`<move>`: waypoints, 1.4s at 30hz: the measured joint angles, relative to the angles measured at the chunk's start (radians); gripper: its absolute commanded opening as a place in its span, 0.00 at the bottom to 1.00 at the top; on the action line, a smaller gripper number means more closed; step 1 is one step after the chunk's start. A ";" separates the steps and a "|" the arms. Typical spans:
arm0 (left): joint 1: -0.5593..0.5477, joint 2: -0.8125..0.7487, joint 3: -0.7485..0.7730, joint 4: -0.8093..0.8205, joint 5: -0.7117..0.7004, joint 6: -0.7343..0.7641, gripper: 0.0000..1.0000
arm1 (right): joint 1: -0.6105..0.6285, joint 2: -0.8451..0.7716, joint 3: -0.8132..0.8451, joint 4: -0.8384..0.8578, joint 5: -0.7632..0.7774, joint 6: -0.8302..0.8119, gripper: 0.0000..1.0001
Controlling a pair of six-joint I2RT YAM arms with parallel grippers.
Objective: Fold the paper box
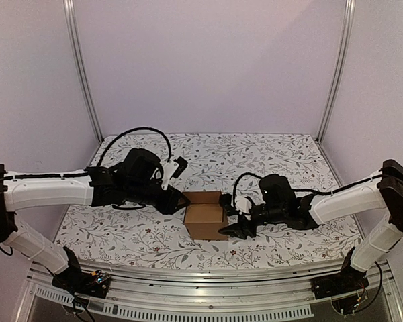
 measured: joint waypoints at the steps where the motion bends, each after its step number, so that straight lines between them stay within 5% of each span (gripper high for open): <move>1: -0.002 0.004 0.005 -0.002 -0.003 0.003 0.26 | 0.000 0.004 -0.003 0.009 0.000 0.000 0.36; 6: -0.011 0.024 0.031 -0.011 -0.015 0.014 0.00 | 0.000 0.035 -0.033 0.089 0.008 0.003 0.36; 26: -0.034 0.225 0.330 -0.261 -0.141 0.001 0.00 | 0.068 0.283 -0.152 0.658 0.287 0.052 0.38; 42: -0.031 0.309 0.480 -0.408 -0.150 -0.051 0.00 | 0.080 0.314 -0.142 0.695 0.343 0.059 0.38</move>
